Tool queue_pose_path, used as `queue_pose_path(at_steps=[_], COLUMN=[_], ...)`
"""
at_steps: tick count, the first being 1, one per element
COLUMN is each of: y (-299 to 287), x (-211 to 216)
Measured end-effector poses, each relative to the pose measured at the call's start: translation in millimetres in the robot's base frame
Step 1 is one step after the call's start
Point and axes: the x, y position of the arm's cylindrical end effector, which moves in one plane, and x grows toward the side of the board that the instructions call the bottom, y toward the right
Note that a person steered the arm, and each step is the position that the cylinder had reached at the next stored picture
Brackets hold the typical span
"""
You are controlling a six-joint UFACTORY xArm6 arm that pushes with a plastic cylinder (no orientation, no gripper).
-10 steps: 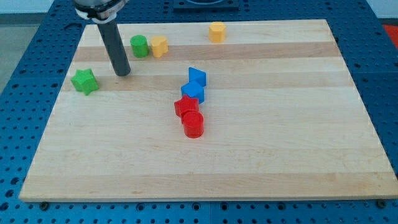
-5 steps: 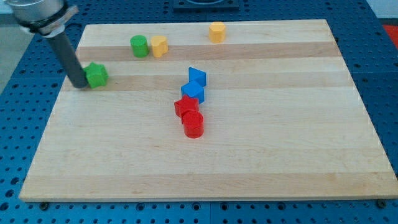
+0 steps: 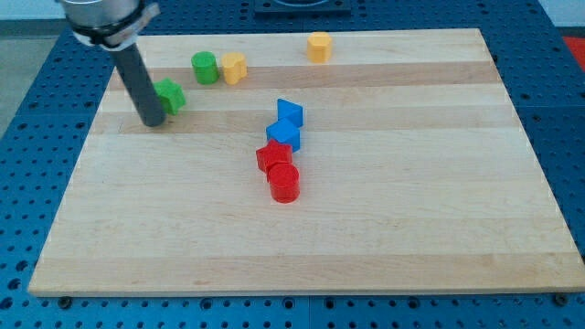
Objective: Slide the green star towards left side of the green circle
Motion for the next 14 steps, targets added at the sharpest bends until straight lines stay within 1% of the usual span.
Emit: queue_pose_path(at_steps=[1,2,4,5,7,10,11,12,13,14], y=[32.5,36.6,-13.3,-20.0,-20.3,-20.3,-20.3,-33.0,-69.1,-87.6], x=[-0.1,-8.1,-16.7,-22.5,-34.4,-63.8,-66.7,-48.8,-40.6,-59.3])
